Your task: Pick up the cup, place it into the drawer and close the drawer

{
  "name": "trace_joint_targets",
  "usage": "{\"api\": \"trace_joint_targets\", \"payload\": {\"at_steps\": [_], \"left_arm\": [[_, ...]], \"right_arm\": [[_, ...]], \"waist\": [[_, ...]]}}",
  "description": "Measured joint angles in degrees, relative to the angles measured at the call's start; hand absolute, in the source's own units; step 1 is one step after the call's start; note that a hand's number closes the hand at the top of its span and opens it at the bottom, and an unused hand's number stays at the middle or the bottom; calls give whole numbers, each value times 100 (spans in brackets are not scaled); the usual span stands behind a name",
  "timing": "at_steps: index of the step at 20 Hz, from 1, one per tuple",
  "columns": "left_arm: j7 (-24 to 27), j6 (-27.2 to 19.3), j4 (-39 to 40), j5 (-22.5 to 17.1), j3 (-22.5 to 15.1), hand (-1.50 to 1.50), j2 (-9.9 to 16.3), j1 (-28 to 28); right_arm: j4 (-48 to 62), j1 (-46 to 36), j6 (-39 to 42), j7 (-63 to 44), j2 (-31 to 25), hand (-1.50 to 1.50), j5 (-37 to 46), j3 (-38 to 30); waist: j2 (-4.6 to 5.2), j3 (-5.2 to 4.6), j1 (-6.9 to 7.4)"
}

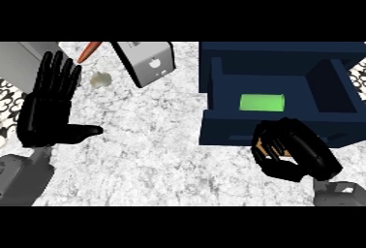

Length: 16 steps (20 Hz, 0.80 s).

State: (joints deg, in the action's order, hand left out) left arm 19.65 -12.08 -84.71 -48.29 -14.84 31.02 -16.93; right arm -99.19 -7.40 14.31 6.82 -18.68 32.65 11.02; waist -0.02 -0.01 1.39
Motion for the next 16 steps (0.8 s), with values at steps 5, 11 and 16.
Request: {"api": "trace_joint_targets", "payload": {"at_steps": [5, 11, 16], "left_arm": [[68, 365, -144, 64, 305, -150, 57, 518], [142, 926, -25, 80, 662, -150, 78, 855], [77, 1255, 30, 172, 918, -150, -18, 1040]], "right_arm": [[1104, -433, -376, 302, 228, -150, 615, 157], [2742, -1123, -823, 653, 460, -150, 1220, 175], [4019, -1842, -1031, 950, 692, -150, 1414, -38]], "waist": [[3, -1, -46], [14, 1, -55], [11, 1, -59]]}}
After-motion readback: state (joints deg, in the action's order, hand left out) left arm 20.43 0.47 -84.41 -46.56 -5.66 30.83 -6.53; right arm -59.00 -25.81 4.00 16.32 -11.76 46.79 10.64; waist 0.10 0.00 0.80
